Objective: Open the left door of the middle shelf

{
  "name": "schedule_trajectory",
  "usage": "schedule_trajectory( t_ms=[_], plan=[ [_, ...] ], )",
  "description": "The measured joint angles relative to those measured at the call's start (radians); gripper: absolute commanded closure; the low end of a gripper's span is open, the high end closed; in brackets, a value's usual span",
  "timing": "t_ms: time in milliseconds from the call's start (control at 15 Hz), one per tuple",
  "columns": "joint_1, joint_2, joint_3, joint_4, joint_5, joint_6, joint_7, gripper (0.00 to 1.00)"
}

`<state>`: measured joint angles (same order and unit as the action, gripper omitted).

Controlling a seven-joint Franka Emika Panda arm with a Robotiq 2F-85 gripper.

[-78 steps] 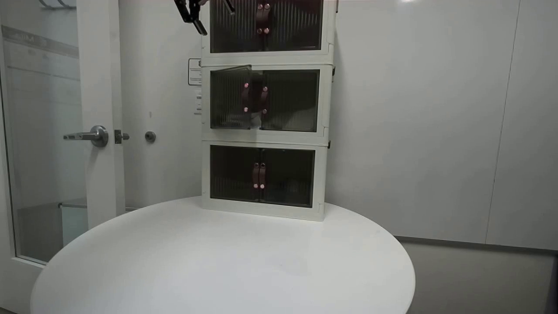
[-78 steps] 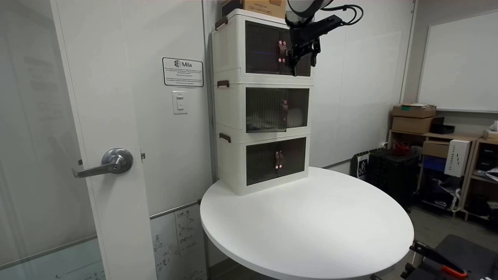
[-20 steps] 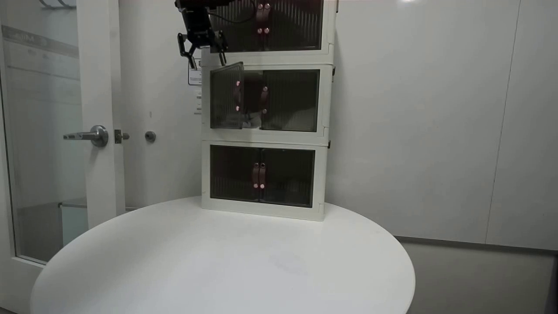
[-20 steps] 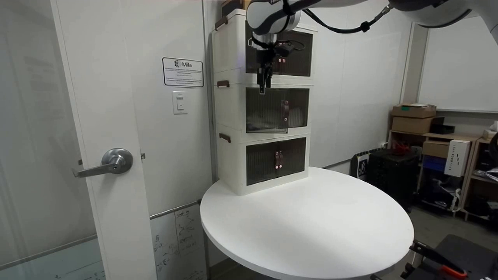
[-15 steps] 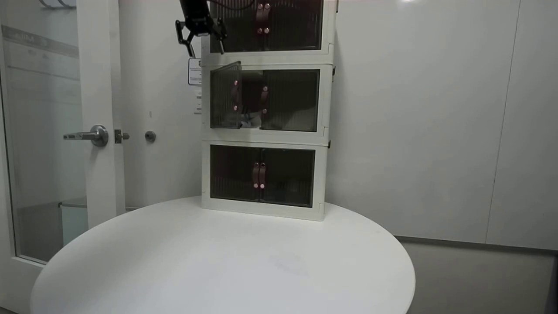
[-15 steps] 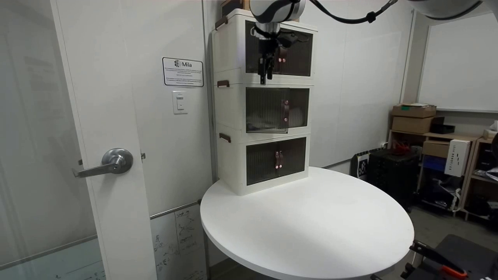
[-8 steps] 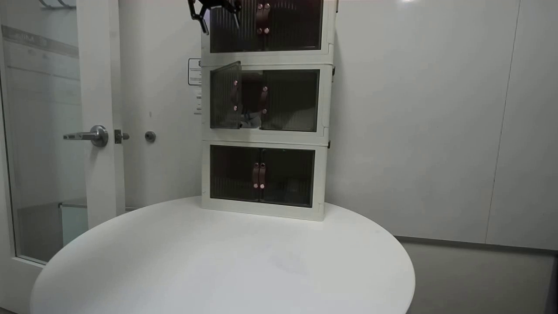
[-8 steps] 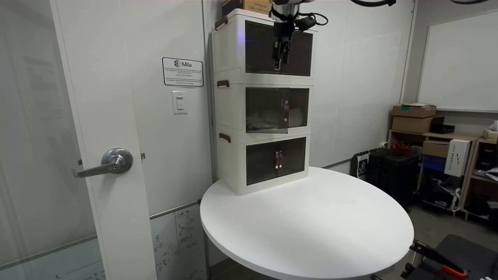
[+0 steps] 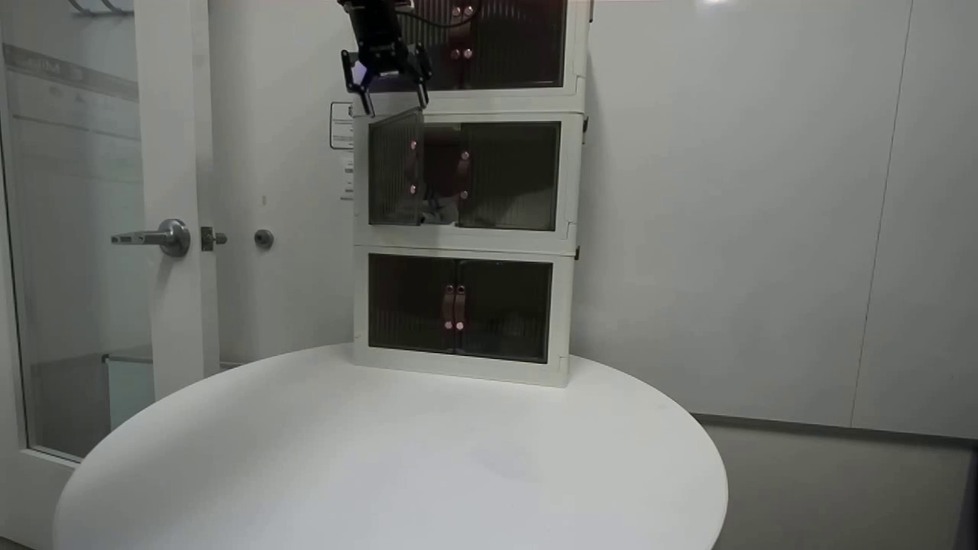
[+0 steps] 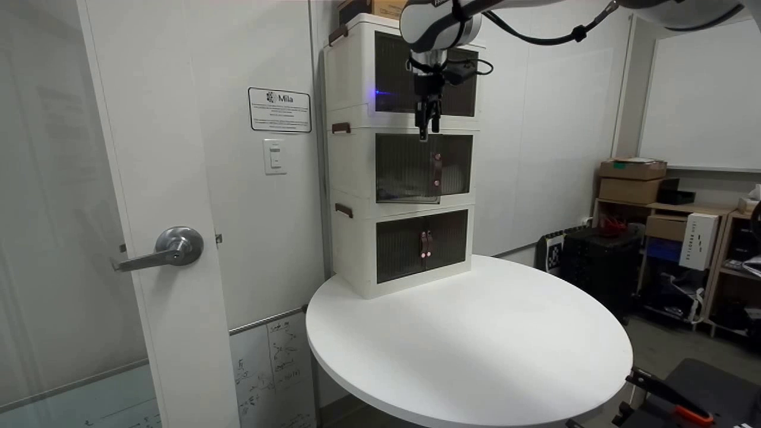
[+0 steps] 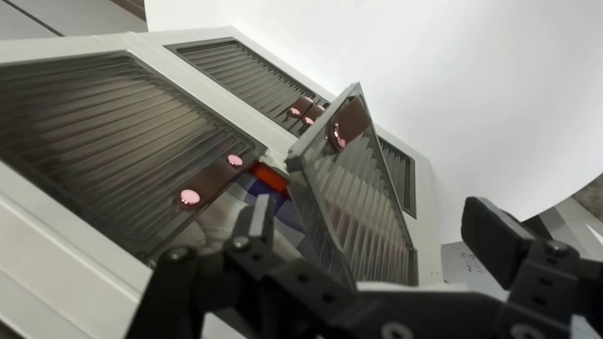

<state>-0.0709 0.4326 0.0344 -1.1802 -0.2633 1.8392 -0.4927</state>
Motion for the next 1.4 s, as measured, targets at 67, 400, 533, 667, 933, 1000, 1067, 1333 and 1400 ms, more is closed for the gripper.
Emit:
schedule_trajectory(
  t_ms=[67,400,533,667,933,1000,1067,1333,1400],
  plan=[
    [-0.003,0.009,-0.004,-0.001,0.000,0.003,0.000,0.00],
    [-0.026,0.024,-0.011,-0.015,0.001,0.003,0.000,0.00],
    [-0.025,0.022,-0.010,-0.029,0.001,0.003,0.000,0.00],
    [-0.021,0.015,-0.004,-0.053,0.001,0.006,-0.001,0.00],
    [-0.008,-0.003,0.010,-0.101,-0.001,0.047,-0.007,0.00],
    [-0.005,-0.009,0.012,-0.112,-0.001,0.057,-0.010,0.00],
    [-0.001,-0.016,0.012,-0.123,-0.001,0.062,-0.011,0.00],
    [0.025,-0.052,0.012,-0.172,-0.001,0.065,-0.003,0.00],
    [0.034,-0.064,0.012,-0.187,0.000,0.066,0.004,0.00]
  ],
)
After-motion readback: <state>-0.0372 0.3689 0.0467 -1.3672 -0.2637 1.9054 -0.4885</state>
